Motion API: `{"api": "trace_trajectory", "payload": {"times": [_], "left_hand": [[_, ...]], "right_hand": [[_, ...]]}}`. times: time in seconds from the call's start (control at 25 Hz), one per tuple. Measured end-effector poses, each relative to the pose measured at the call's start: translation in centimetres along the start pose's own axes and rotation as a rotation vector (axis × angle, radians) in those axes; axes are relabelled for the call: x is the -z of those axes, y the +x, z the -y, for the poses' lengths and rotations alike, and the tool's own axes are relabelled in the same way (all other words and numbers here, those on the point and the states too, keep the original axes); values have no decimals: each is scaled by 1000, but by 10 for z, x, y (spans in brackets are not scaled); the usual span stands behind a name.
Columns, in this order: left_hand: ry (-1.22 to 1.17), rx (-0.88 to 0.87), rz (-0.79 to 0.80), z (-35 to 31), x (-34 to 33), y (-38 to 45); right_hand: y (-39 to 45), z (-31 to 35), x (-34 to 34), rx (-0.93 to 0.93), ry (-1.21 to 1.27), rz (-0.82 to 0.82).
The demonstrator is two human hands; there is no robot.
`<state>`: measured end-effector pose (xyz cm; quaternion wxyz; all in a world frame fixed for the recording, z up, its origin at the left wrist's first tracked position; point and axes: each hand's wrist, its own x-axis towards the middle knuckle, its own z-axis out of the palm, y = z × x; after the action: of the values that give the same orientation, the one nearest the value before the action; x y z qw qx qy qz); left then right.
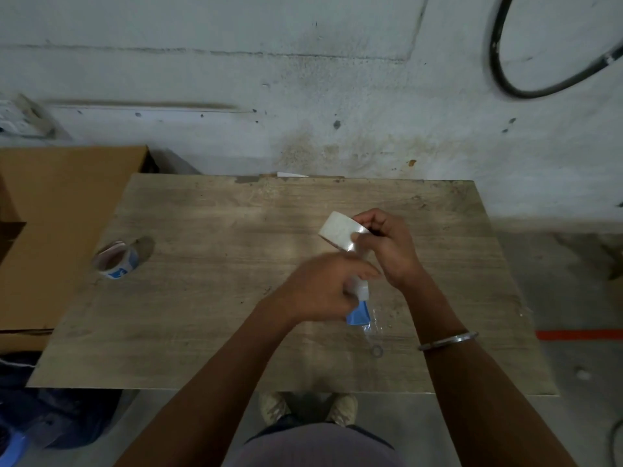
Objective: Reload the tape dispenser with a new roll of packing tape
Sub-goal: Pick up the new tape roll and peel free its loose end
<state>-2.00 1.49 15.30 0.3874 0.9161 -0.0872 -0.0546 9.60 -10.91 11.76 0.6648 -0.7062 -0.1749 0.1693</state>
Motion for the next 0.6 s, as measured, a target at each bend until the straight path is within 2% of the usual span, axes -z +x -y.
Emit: {"api": "trace_trajectory", "payload": {"times": [0.08,0.12,0.2,0.32,0.6], "left_hand": [[-129,81,-468,7,8,7],[-89,102,-568,14,12,11],[150,50,-500,33,15,20],[165,24,-263,39,13,17],[314,-27,-209,41,6,6]], "right_hand": [[-2,1,1,37,17,32],[-3,1,1,53,28,55],[-6,0,2,62,37,115],[-8,-3,5,50,5,207],[-14,-6,2,-59,77,259]]}}
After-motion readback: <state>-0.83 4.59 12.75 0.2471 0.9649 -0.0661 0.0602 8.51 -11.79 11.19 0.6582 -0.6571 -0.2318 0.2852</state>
